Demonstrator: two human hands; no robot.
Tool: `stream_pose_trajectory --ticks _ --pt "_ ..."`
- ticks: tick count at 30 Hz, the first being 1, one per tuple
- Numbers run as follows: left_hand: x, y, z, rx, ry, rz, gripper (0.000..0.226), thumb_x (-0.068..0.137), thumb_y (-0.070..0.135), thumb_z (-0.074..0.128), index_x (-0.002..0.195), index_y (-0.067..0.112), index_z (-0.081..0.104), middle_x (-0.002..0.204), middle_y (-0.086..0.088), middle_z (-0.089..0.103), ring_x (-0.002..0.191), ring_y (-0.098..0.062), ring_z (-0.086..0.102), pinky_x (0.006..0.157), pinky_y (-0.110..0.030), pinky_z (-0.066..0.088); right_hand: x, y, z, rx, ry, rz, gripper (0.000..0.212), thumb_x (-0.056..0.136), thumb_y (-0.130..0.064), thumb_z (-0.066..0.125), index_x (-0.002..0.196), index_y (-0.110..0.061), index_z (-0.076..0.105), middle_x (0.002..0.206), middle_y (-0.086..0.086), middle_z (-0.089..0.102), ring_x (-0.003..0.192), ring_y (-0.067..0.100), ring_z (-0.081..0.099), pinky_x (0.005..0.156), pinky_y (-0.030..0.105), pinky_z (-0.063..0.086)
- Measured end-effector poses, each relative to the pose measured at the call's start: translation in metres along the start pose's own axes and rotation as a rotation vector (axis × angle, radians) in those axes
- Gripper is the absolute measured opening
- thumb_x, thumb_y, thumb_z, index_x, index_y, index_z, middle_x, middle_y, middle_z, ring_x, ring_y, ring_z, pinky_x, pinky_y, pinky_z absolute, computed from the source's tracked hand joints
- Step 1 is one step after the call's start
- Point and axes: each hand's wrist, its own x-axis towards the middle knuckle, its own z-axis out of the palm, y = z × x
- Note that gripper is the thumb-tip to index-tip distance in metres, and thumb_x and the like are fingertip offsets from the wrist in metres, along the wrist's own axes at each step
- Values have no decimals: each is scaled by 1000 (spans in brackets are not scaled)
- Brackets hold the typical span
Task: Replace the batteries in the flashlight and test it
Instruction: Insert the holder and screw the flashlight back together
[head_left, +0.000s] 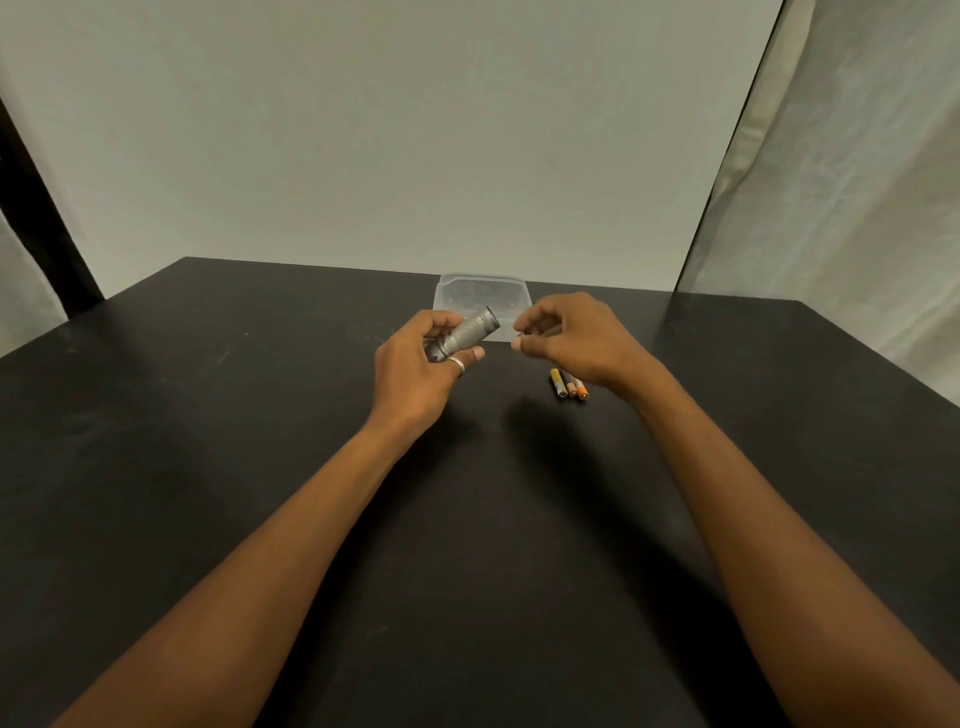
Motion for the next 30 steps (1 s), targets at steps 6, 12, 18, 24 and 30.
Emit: stream_pose_trajectory --ticks 6,12,18,24,30 --pt "0 0 -1 1 -5 15 38 81 20 85 116 18 69 106 6 71 93 -1 65 74 -6 50 -6 -14 4 774 -100 216 27 97 0 64 124 1 59 115 20 67 98 29 76 75 31 65" --pt "0 -1 1 15 -6 16 37 79 17 86 113 16 70 104 4 72 90 -3 66 74 -9 52 -6 -10 11 859 -71 238 39 86 13 70 124 7 59 107 21 68 93 24 73 79 29 64" --pt "1 -1 0 13 2 10 37 79 18 86 112 18 71 102 6 71 89 -2 66 72 -7 50 -1 0 15 842 -24 209 28 86 6 75 113 -1 69 107 17 69 97 21 71 91 28 60" --pt "1 -1 0 27 20 1 37 79 14 86 113 15 71 102 5 71 87 -2 65 68 -5 48 -1 -2 16 817 -29 206 35 88 6 73 121 -2 66 112 20 71 98 23 71 90 31 62" --pt "2 -3 0 66 19 13 37 76 11 87 110 17 72 101 5 71 88 -5 67 73 -7 50 -5 -3 16 900 -14 217 32 83 13 74 113 2 68 113 28 71 97 31 74 84 36 64"
